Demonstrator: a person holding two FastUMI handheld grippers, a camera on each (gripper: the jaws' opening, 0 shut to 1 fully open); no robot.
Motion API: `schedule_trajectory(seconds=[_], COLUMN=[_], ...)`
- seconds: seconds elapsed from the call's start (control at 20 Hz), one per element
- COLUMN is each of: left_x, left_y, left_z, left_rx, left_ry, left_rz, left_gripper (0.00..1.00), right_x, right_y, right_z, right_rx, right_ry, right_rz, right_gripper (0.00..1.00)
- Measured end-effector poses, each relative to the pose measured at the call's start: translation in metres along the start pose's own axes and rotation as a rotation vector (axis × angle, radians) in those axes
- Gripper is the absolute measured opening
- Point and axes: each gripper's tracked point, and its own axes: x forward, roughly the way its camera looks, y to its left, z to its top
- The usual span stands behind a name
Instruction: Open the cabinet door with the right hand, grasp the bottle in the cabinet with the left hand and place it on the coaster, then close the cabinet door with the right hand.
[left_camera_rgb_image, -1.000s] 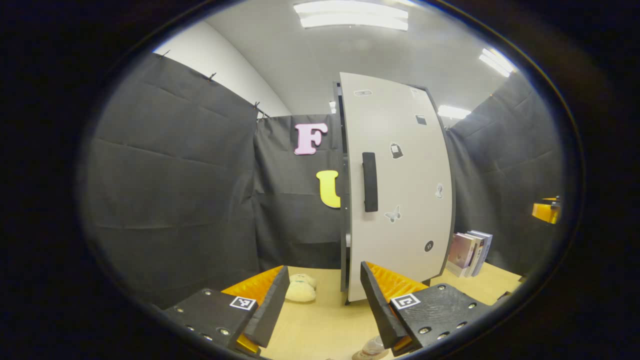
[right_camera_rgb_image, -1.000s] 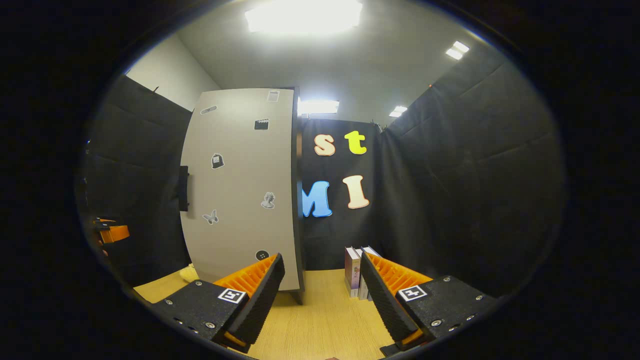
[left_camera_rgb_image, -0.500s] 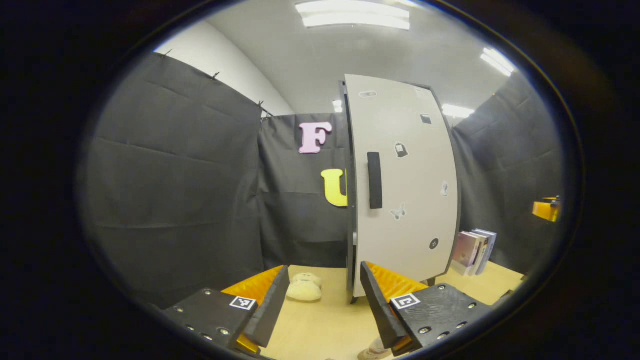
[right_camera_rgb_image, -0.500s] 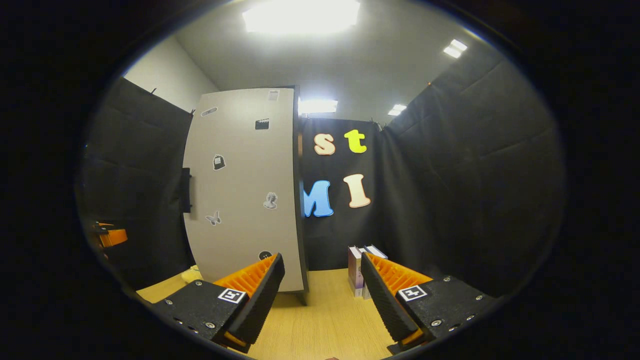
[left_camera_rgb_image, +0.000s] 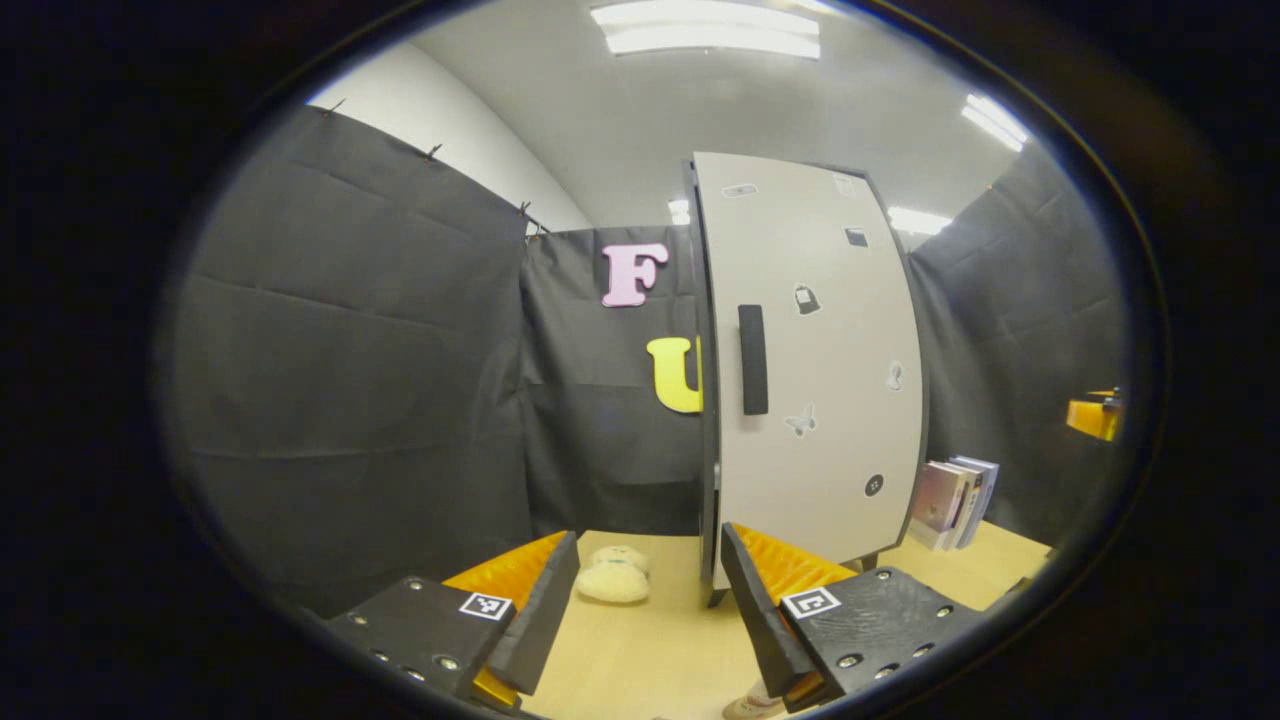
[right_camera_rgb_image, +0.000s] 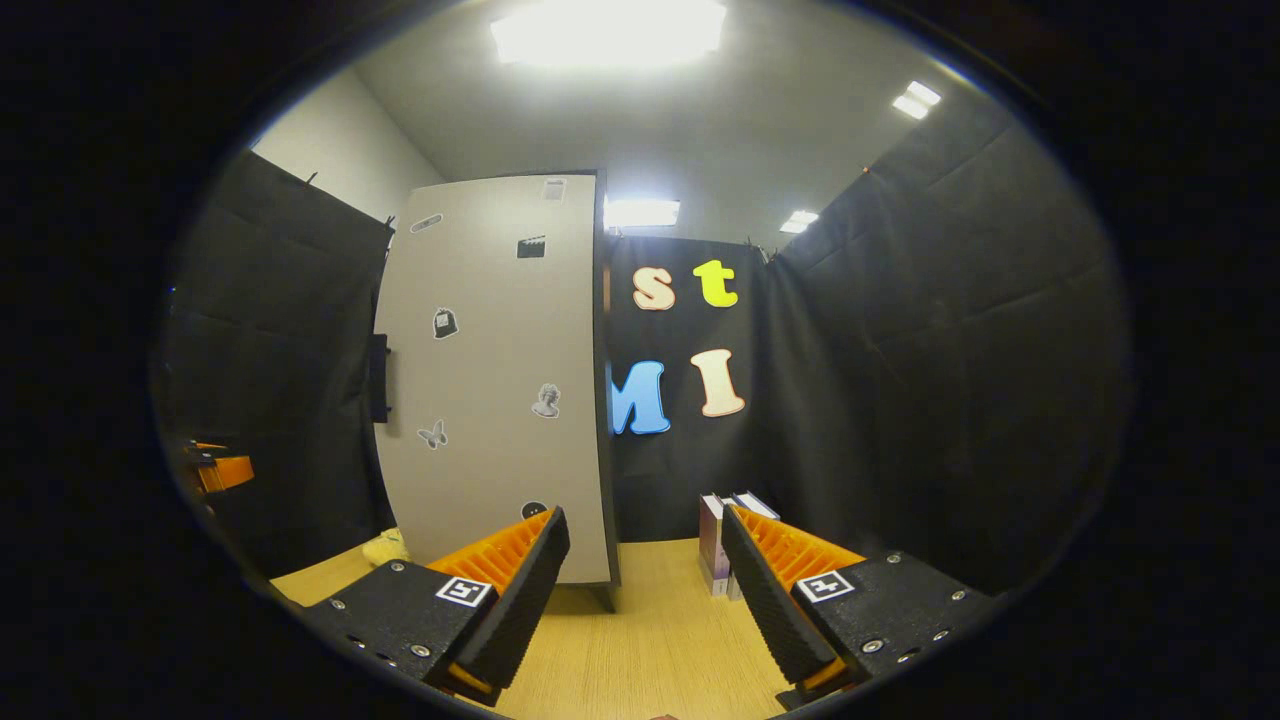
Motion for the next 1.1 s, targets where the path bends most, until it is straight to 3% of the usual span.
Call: schedule_trajectory(seconds=[1.1], left_x=[0.001], left_y=[-0.003], left_z=[-0.007], left_rx=[-0.009], left_ry=[-0.039], left_rz=[-0.004], left_gripper=[0.82], right_x=[-0.001], right_y=[0.02], right_z=[0.013], right_rx=[-0.024], right_ry=[-0.038], right_rz=[-0.003], right_gripper=[0.94])
